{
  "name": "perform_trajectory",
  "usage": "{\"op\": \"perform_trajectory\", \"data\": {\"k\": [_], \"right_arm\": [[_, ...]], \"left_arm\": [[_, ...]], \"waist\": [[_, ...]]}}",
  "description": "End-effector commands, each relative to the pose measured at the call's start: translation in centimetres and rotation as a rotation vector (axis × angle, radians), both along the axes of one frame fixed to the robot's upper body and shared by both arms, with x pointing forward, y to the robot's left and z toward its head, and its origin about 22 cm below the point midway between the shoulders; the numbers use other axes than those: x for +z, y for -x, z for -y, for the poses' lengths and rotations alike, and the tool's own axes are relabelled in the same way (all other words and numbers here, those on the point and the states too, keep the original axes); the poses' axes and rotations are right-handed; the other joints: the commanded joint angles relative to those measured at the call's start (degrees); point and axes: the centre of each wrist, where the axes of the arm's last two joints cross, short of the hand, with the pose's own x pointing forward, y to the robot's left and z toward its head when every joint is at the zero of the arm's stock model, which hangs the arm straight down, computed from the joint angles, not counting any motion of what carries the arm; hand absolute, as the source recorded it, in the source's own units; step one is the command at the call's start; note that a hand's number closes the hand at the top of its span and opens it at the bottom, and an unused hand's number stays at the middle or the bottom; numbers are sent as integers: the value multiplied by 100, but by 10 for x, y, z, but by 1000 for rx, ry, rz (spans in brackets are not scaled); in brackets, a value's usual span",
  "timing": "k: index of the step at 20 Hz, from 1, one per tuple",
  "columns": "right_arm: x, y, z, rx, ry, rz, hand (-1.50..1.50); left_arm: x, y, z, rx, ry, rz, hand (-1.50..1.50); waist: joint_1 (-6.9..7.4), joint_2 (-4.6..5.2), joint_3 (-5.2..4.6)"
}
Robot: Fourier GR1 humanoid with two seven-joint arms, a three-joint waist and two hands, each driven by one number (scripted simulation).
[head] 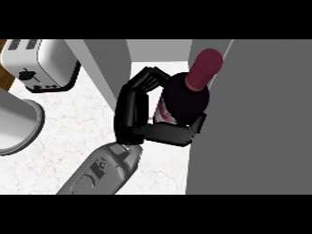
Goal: Pick up the wine, place it into the cabinet and close the cabinet
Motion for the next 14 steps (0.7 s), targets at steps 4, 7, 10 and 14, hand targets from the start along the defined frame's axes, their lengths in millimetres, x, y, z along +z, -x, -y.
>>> {"op": "perform_trajectory", "data": {"k": [4, 7, 10, 14], "right_arm": [[9, 15, 7, 41, -30, 40, -150], [15, 25, -2, 38, -31, 69, -150], [21, 33, 1, 30, -27, 65, -150], [19, 23, -4, 43, -50, 54, -150]], "left_arm": [[-16, -9, -15, 49, 11, -8, 150], [-38, -10, -11, 16, -1, -11, 150], [-47, -14, -3, 71, -98, -13, 150], [-69, -22, -3, 87, -132, 5, 150]], "waist": [[60, -2, 1], [36, 1, -2], [16, -8, -1], [4, 7, -3]]}}
